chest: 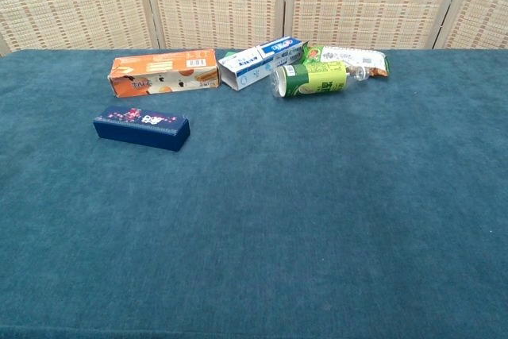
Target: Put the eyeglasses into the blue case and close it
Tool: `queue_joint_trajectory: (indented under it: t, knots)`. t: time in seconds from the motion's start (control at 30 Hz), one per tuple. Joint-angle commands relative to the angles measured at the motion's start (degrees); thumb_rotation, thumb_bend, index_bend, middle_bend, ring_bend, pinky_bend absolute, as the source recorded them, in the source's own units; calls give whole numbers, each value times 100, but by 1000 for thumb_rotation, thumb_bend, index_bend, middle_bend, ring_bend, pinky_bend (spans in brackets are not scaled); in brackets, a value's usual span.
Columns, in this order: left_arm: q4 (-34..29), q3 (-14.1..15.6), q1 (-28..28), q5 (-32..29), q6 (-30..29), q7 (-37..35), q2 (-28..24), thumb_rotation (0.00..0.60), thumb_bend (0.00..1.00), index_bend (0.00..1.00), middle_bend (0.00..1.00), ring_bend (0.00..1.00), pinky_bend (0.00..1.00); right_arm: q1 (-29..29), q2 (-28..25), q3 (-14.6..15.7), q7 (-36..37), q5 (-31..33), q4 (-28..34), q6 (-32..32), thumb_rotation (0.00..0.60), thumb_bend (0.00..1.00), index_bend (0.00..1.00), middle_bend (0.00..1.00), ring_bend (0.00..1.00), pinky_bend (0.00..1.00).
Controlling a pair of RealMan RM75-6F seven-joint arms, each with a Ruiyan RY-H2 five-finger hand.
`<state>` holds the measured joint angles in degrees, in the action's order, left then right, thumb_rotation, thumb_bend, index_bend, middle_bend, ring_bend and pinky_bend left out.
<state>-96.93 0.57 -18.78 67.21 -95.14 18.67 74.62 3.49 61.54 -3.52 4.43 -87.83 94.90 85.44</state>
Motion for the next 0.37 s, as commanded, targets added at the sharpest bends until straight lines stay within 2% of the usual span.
queue_joint_trajectory:
  t: [0.03,0.17,0.37]
  knots:
    - [-113,183,245,320,-201,152,0,600,297,60,0,0,0,-3,-8,21,3,24,17,-30,600,251,326,298,230,231]
    - [-168,168,373,449,-215,305,25,600,297,60,0,0,0,-47,4,13,23,57,13,41,600,251,326,298,230,231]
    - [-235,-6,364,578,-21,449,7,600,298,60,0,0,0,-84,15,32,40,6,17,121,600,251,326,298,230,231]
